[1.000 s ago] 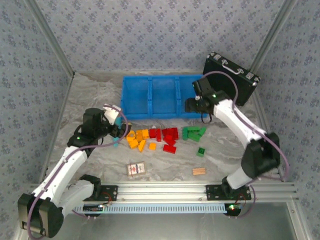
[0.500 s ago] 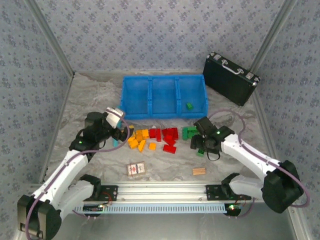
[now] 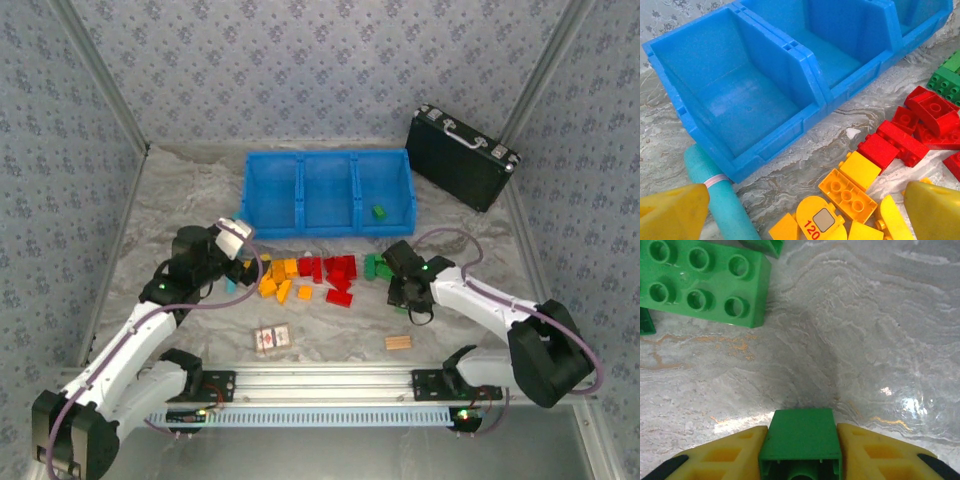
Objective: Sort the legos into containers by color
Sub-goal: Pick up the lego from the bottom-right of the table.
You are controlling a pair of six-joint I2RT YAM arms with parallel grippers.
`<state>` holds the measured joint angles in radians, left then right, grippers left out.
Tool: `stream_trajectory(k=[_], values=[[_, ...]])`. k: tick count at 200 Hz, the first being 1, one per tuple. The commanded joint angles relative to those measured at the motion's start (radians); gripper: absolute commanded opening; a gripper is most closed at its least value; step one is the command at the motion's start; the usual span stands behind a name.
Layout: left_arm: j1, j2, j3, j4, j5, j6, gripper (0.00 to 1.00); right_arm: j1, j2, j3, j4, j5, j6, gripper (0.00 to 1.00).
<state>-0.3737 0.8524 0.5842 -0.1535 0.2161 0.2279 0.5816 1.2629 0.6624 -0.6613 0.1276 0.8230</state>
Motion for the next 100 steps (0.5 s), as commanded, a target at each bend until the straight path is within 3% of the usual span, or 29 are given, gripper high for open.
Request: stream_trajectory(k=[1, 48, 100], values=[[-0.004, -0.015, 0.003, 0.013, -0.009, 0.026, 1.00, 0.004, -0.025, -0.010, -0.034, 0.019, 0.006, 0.33], [-0.004, -0.043, 0.003, 0.002, -0.037, 0.041, 1.00, -0.038, -0.057, 0.056, -0.087, 0.027, -0.051, 0.26], [-0.004, -0.044, 0.009, 0.008, -0.043, 0.046, 1.00, -0.160, 0.054, 0.401, -0.085, 0.031, -0.257, 0.27]])
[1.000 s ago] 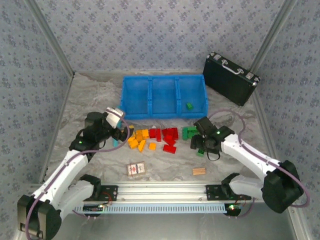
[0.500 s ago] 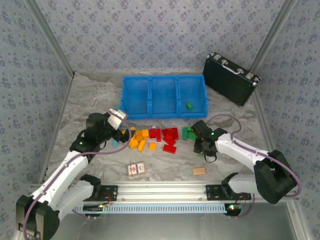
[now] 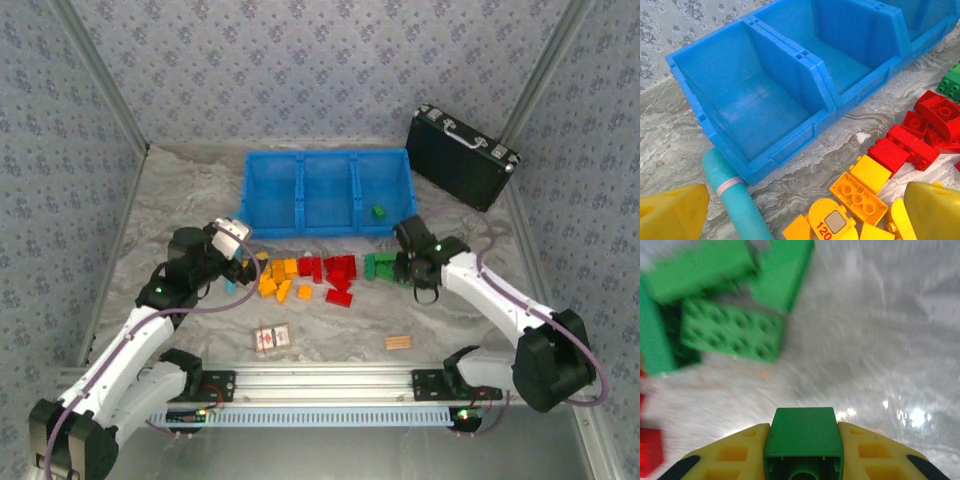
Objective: Sort the legos into containers by color
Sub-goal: Pick up the lego from the bottom-right of the table, then place the lego in the container.
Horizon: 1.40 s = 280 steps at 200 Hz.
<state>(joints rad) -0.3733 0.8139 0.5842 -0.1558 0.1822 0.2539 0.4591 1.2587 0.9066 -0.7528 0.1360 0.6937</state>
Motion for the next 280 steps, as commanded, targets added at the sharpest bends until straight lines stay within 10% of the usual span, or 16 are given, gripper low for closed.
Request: stream_trajectory(k=[1, 141, 280], values=[[-0.004, -0.005, 0.009, 0.010, -0.009, 0.021, 1.00, -0.039, 0.063, 0.163, 0.008, 0.021, -0.132, 0.27], [-0.084, -0.072, -0.018, -0.037, -0.067, 0.054, 1.00, -0.126, 0.652, 0.688, 0.061, -0.052, -0.448, 0.45], [-0.099, -0.062, -0.016, -0.040, -0.053, 0.067, 1.00, -0.093, 0.111, 0.068, 0.027, 0.020, -0.162, 0.60]])
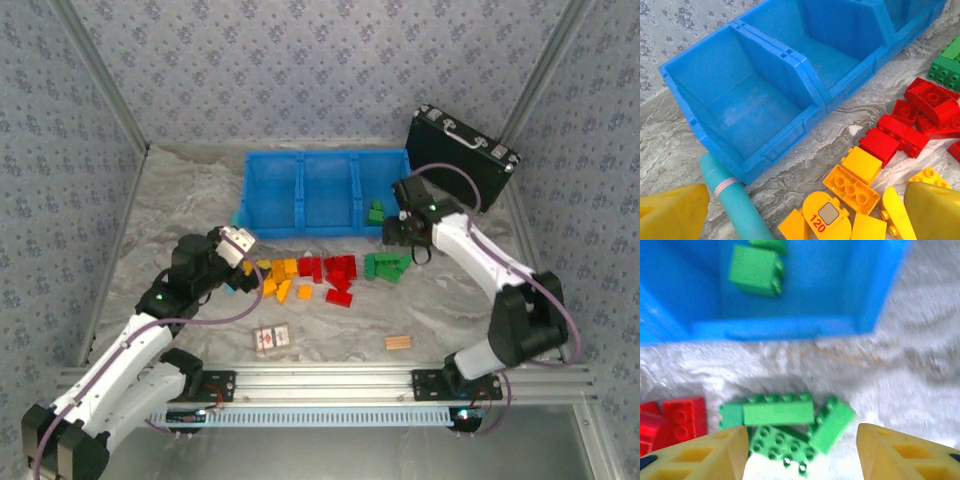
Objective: Sort the legos into containers by color
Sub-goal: Place the lego in the container, then pick up the lego from the middle-right of the table.
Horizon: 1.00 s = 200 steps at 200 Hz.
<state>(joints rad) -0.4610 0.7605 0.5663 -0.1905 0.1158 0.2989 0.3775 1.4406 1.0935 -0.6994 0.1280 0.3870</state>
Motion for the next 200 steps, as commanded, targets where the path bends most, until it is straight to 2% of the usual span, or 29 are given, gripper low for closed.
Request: stream_trajectory(k=[1, 43, 135, 200], values=[[-0.011, -0.008, 0.001, -0.004, 0.013, 0.022, 1.00, -0.014, -0.073, -0.121, -0.025, 0.027, 0.150, 0.60], [-0.014, 0.017, 0.015, -0.002, 0.046, 0.014, 1.00, -0.033, -0.064, -0.199, 0.052, 0.051, 0.260, 0.60], [-0.053, -0.015, 0.013, -0.024, 0.020, 0.029, 1.00, -0.095, 0.067, -0.225, 0.229, 0.018, 0.254, 0.60], [-0.053, -0.008, 0.015, -0.027, 0.018, 0.031, 1.00, -0.092, 0.139, -0.258, 0.306, -0.011, 0.258, 0.51]])
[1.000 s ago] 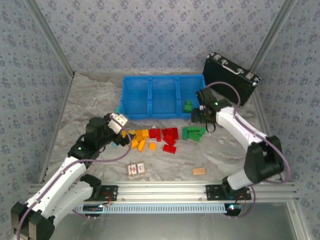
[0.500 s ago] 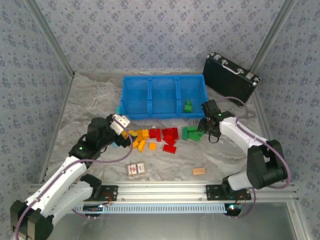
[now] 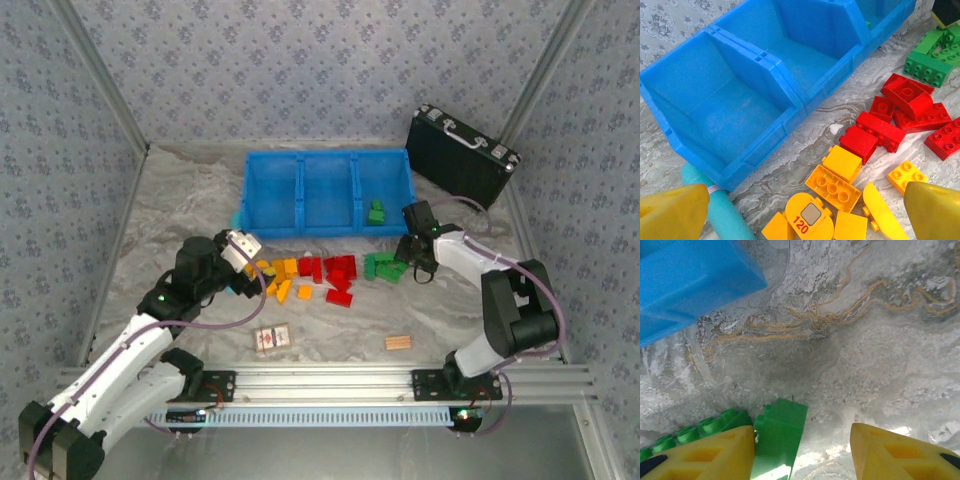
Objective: Sort the legos into containers by color
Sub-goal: Pick up the lego from the middle-right of the table.
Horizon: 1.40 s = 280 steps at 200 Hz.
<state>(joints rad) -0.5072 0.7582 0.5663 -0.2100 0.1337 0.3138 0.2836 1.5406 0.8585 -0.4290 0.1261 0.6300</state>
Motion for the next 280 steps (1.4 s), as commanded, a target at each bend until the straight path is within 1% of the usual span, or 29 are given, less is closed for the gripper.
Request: stream_trajectory(k=[1, 21, 45, 62, 93, 98, 117, 152, 191, 219, 231, 242, 280], values=[[-0.008, -0.004, 0.016, -0.007, 0.001, 0.016, 1.00, 0.002, 0.040, -0.023, 0.036, -0.009, 0.016, 0.51], [-0.008, -0.003, 0.023, -0.019, 0.001, 0.016, 1.00, 0.008, 0.050, -0.025, 0.043, -0.011, 0.016, 0.48], [-0.007, -0.001, 0.023, -0.019, 0.001, 0.018, 1.00, 0.009, 0.041, -0.021, 0.021, -0.002, 0.008, 0.37], [-0.009, 0.000, 0.023, -0.017, 0.003, 0.019, 1.00, 0.011, 0.028, -0.023, 0.000, -0.003, 0.006, 0.34], [-0.010, 0.000, 0.023, -0.014, 0.003, 0.021, 1.00, 0.032, 0.019, -0.029, -0.059, 0.014, 0.006, 0.34], [-0.009, 0.000, 0.023, -0.014, 0.003, 0.021, 1.00, 0.037, 0.017, -0.031, -0.068, 0.019, -0.026, 0.35], [-0.010, -0.001, 0.023, -0.014, 0.004, 0.021, 1.00, 0.051, 0.016, -0.042, -0.082, 0.027, -0.036, 0.39], [-0.010, 0.000, 0.022, -0.012, 0.003, 0.022, 1.00, 0.073, 0.013, -0.051, -0.113, 0.042, -0.037, 0.49], [-0.010, 0.007, 0.024, -0.012, 0.004, 0.022, 1.00, 0.081, -0.027, -0.073, -0.142, 0.031, -0.033, 0.50], [-0.010, 0.008, 0.023, -0.012, 0.003, 0.025, 1.00, 0.089, -0.068, -0.091, -0.168, 0.022, -0.025, 0.55], [-0.010, 0.010, 0.024, -0.011, 0.001, 0.025, 1.00, 0.091, -0.083, -0.101, -0.193, 0.024, -0.023, 0.55], [-0.010, 0.012, 0.024, -0.010, 0.001, 0.025, 1.00, 0.092, -0.091, -0.112, -0.197, 0.024, -0.020, 0.53], [-0.010, 0.016, 0.026, -0.013, 0.002, 0.026, 1.00, 0.089, -0.082, -0.133, -0.177, 0.020, -0.013, 0.39]])
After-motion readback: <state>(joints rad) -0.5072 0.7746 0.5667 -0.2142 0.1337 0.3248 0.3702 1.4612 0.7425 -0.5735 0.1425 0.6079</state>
